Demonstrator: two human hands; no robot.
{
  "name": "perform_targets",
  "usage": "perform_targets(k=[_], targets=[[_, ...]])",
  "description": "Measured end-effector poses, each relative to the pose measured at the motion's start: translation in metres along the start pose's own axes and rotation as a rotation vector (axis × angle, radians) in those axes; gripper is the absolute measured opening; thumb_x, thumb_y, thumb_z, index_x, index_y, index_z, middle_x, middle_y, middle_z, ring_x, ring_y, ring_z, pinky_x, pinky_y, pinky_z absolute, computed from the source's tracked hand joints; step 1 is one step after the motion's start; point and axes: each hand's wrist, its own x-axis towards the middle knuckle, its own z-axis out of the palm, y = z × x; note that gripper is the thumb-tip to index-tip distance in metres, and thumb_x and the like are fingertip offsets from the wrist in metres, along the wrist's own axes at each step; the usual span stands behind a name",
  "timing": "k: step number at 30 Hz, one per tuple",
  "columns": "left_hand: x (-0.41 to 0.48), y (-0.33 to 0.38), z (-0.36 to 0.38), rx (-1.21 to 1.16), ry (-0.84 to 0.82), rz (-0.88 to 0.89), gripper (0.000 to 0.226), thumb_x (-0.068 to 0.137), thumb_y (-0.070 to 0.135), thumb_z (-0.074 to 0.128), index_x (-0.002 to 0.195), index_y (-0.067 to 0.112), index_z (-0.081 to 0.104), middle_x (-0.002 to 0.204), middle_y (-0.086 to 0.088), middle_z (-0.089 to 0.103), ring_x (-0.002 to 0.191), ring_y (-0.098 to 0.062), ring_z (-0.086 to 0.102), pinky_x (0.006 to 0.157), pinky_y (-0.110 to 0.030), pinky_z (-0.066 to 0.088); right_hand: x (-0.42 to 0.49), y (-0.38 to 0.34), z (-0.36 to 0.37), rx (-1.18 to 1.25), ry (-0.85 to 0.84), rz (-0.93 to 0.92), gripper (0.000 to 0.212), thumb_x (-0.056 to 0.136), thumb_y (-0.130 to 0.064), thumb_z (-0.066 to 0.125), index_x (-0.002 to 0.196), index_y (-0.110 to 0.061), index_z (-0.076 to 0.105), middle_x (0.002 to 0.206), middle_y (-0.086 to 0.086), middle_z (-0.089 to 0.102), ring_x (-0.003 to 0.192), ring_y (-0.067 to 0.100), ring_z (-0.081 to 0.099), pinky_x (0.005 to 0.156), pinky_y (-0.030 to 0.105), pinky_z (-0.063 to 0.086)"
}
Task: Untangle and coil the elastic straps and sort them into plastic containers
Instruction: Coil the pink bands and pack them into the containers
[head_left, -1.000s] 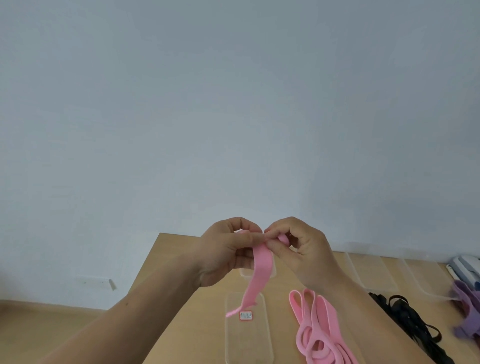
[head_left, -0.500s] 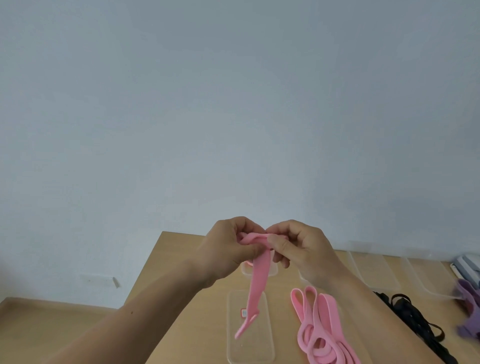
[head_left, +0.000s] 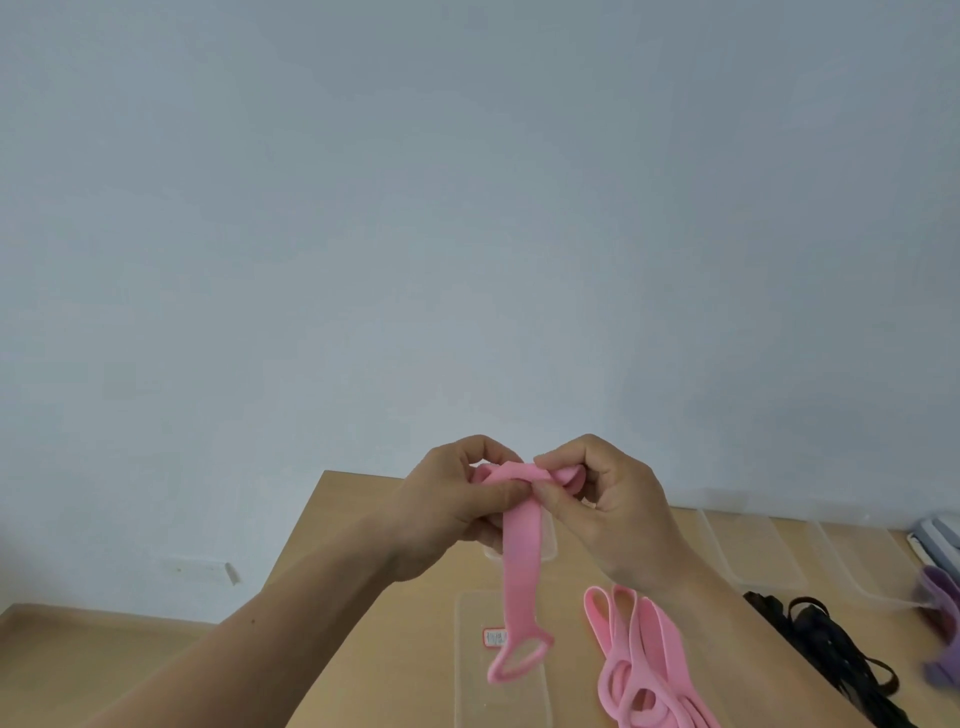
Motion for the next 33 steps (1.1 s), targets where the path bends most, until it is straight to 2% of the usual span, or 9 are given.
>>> perform_targets(k=[3, 7, 10, 16, 19, 23, 26, 31, 33], targets=[[0.001, 0.004, -0.001, -0.102, -0.045, -0.055, 0.037, 0.087, 0.020, 0.072, 0.110, -0.004, 0.056, 0.107, -0.034, 0.067, 0.099, -0.050, 0.066, 0.087, -0.056, 0.056, 0.003, 0.001, 0.002, -0.116, 0.069, -0.096, 0.022, 0.082, -0.001, 0.075, 0.086, -0.021, 0.068, 0.079, -0.016, 0.064, 0.071, 0.005, 0.061, 0.065, 0.012, 0.047], [0.003, 0.001, 0.000, -0.126, 0.022, -0.089, 0.023, 0.089, 0.015, 0.071, 0.104, 0.001, 0.060, 0.106, -0.035, 0.066, 0.097, -0.051, 0.066, 0.090, -0.061, 0.053, 0.001, 0.005, 0.008, -0.156, 0.052, -0.192, 0.018, 0.082, 0.004, 0.073, 0.087, -0.013, 0.070, 0.084, -0.006, 0.064, 0.074, 0.009, 0.062, 0.061, 0.012, 0.050], [0.003, -0.003, -0.002, -0.167, 0.026, -0.090, 0.019, 0.087, 0.007, 0.071, 0.102, 0.002, 0.061, 0.101, -0.033, 0.068, 0.089, -0.043, 0.068, 0.082, -0.050, 0.058, 0.003, 0.007, 0.006, -0.030, -0.006, -0.126, 0.019, 0.080, 0.004, 0.074, 0.088, -0.013, 0.071, 0.085, -0.004, 0.065, 0.074, 0.008, 0.063, 0.063, 0.012, 0.050], [0.007, -0.003, -0.007, -0.119, 0.054, 0.023, 0.018, 0.082, -0.004, 0.074, 0.094, 0.001, 0.061, 0.094, -0.029, 0.071, 0.084, -0.039, 0.071, 0.075, -0.045, 0.060, 0.005, 0.005, 0.003, 0.245, -0.074, 0.123, 0.015, 0.085, -0.026, 0.073, 0.099, -0.020, 0.070, 0.084, -0.003, 0.069, 0.072, 0.011, 0.065, 0.068, 0.022, 0.053], [0.009, -0.004, -0.006, -0.011, 0.086, 0.113, 0.017, 0.083, -0.004, 0.073, 0.095, -0.001, 0.062, 0.091, -0.028, 0.071, 0.088, -0.042, 0.071, 0.081, -0.055, 0.058, 0.009, 0.005, 0.004, 0.281, -0.044, 0.225, 0.028, 0.081, -0.038, 0.069, 0.105, -0.023, 0.066, 0.078, 0.005, 0.070, 0.064, 0.017, 0.066, 0.064, 0.027, 0.053], [0.010, -0.006, -0.006, 0.104, 0.125, 0.171, 0.016, 0.076, 0.003, 0.074, 0.090, 0.004, 0.066, 0.092, -0.024, 0.071, 0.092, -0.045, 0.068, 0.083, -0.060, 0.054, 0.012, 0.003, 0.003, 0.306, -0.080, 0.257, 0.022, 0.081, -0.038, 0.075, 0.090, -0.019, 0.070, 0.067, 0.007, 0.069, 0.058, 0.018, 0.065, 0.055, 0.024, 0.051], [0.008, -0.009, -0.004, 0.112, 0.116, 0.166, 0.014, 0.082, -0.003, 0.072, 0.093, 0.002, 0.065, 0.091, -0.025, 0.069, 0.088, -0.041, 0.071, 0.082, -0.062, 0.055, 0.012, 0.001, 0.001, 0.308, -0.112, 0.287, 0.044, 0.065, -0.050, 0.081, 0.090, -0.015, 0.072, 0.068, 0.009, 0.069, 0.059, 0.021, 0.065, 0.055, 0.022, 0.051], [0.006, -0.005, -0.001, 0.015, 0.061, 0.073, 0.028, 0.086, 0.000, 0.071, 0.109, -0.002, 0.055, 0.098, -0.025, 0.071, 0.091, -0.039, 0.072, 0.082, -0.054, 0.058, 0.010, 0.000, -0.001, 0.222, -0.040, 0.211, 0.012, 0.077, -0.023, 0.081, 0.087, -0.024, 0.073, 0.076, -0.001, 0.071, 0.068, 0.015, 0.069, 0.062, 0.023, 0.055], [0.004, -0.003, 0.000, 0.007, 0.027, 0.033, 0.026, 0.088, 0.001, 0.068, 0.110, -0.004, 0.055, 0.098, -0.028, 0.070, 0.088, -0.040, 0.071, 0.077, -0.051, 0.060, 0.008, 0.001, 0.000, 0.152, -0.019, 0.165, 0.017, 0.081, -0.016, 0.079, 0.088, -0.029, 0.072, 0.082, -0.005, 0.071, 0.074, 0.010, 0.068, 0.069, 0.022, 0.056]])
